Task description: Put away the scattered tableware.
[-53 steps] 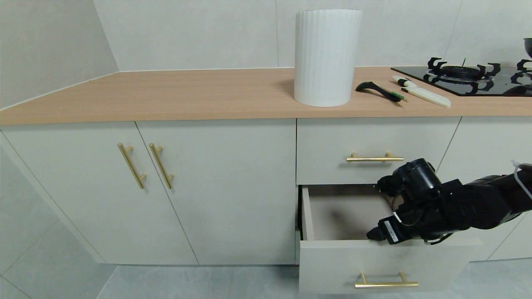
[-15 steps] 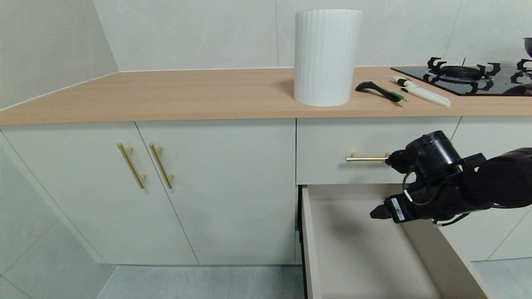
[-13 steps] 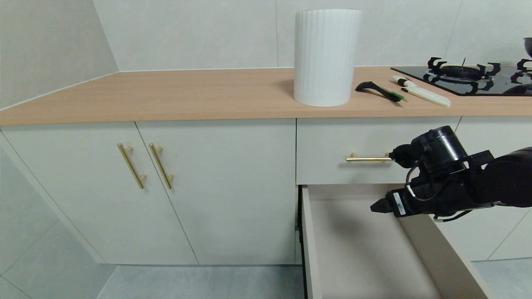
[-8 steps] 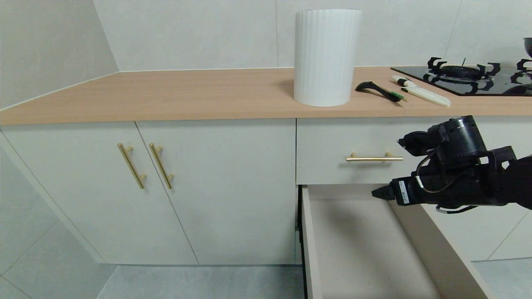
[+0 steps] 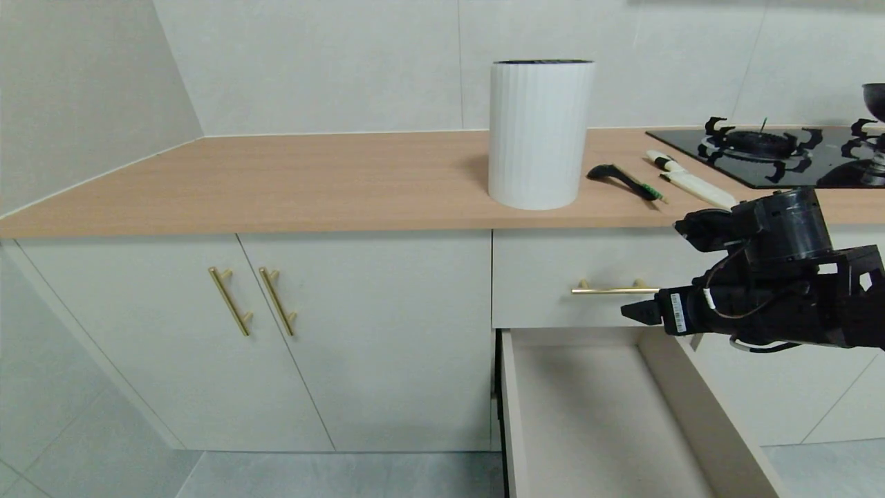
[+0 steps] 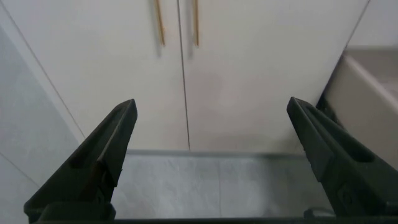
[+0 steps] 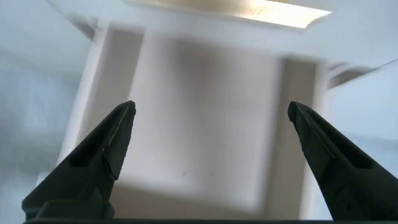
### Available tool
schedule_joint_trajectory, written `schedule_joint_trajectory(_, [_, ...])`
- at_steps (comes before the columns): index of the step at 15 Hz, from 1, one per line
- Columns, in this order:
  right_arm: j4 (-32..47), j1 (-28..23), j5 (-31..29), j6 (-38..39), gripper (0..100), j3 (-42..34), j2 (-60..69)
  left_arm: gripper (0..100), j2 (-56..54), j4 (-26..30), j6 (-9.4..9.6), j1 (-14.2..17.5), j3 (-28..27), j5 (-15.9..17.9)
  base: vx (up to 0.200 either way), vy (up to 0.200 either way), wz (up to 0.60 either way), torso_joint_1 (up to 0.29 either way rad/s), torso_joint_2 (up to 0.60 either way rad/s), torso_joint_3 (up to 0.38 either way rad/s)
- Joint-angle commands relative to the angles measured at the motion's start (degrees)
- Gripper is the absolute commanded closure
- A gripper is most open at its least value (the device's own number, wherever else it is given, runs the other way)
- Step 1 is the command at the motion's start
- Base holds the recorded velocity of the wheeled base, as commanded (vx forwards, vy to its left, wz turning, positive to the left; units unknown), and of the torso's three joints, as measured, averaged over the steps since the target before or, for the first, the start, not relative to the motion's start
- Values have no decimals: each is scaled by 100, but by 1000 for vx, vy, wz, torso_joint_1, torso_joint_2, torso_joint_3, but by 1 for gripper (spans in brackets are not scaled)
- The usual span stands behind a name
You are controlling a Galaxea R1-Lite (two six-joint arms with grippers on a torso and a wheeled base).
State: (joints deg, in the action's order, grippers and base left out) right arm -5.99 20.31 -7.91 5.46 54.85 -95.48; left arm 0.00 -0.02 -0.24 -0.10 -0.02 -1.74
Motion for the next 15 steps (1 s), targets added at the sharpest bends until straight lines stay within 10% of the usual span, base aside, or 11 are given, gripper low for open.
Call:
schedule_joint_trajectory(1, [10, -1, 0, -10, 0, -9, 38, 0, 0, 2, -2, 1, 2, -1, 0, 0, 0, 139, -525, -290])
schedule_joint_trajectory(15, [-8, -89, 9, -19, 0, 9, -94, 0, 0, 2, -2, 1, 2, -1, 0, 0, 0, 196, -486, -287])
